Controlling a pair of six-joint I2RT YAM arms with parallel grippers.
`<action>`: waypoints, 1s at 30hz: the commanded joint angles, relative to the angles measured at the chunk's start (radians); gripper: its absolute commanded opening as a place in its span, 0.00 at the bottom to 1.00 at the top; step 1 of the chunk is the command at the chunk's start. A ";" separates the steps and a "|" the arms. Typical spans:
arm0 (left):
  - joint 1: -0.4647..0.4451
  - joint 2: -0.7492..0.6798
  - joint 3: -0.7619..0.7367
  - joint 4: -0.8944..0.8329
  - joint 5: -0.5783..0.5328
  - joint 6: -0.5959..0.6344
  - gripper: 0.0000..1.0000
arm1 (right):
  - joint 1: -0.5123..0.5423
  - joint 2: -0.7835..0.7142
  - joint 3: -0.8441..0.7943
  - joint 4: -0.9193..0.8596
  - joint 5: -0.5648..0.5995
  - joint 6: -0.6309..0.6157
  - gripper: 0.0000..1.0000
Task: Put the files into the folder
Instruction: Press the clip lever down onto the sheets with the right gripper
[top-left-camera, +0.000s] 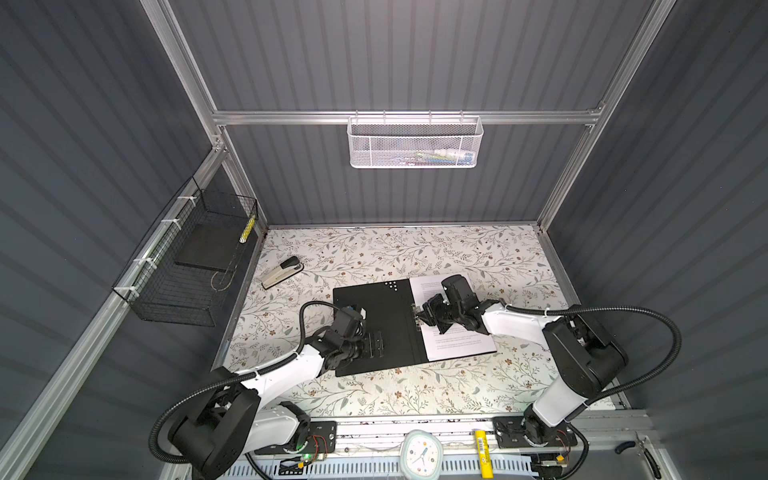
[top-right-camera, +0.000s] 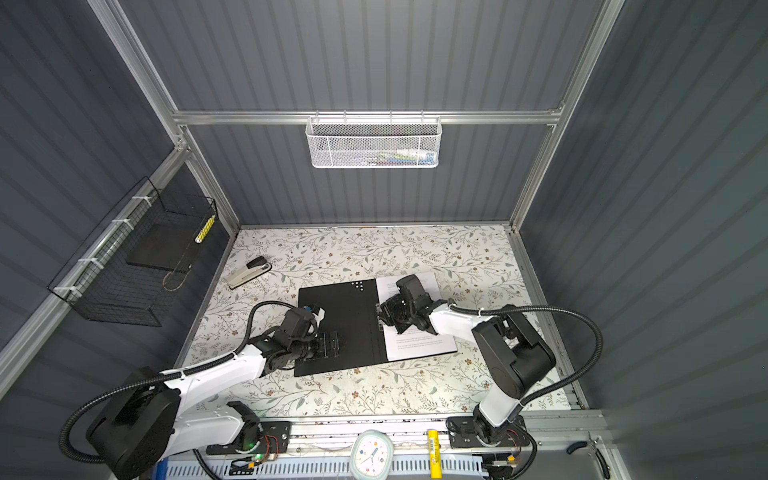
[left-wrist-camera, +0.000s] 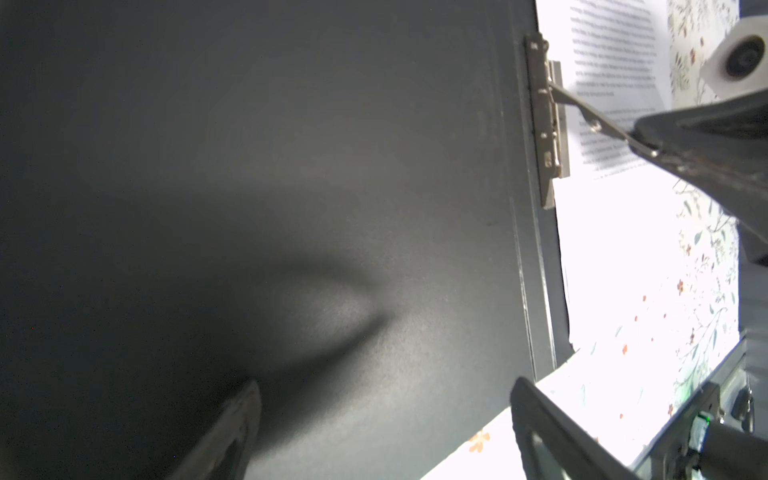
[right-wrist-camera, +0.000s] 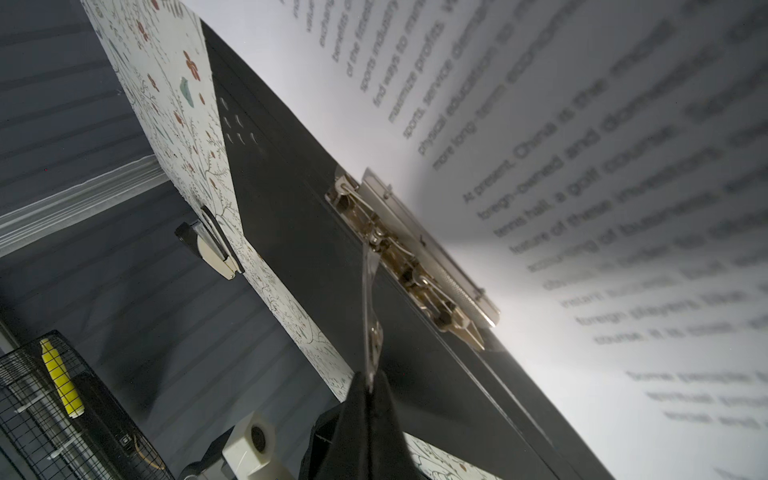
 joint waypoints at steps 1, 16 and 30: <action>0.006 0.065 -0.002 -0.032 -0.017 -0.039 0.95 | -0.021 0.034 0.073 0.016 -0.074 -0.092 0.00; 0.006 0.155 -0.005 -0.160 -0.177 -0.153 0.92 | -0.047 0.081 -0.025 0.052 -0.098 -0.279 0.00; 0.006 0.203 -0.015 -0.254 -0.266 -0.287 0.76 | -0.079 0.081 -0.154 0.058 -0.025 -0.439 0.00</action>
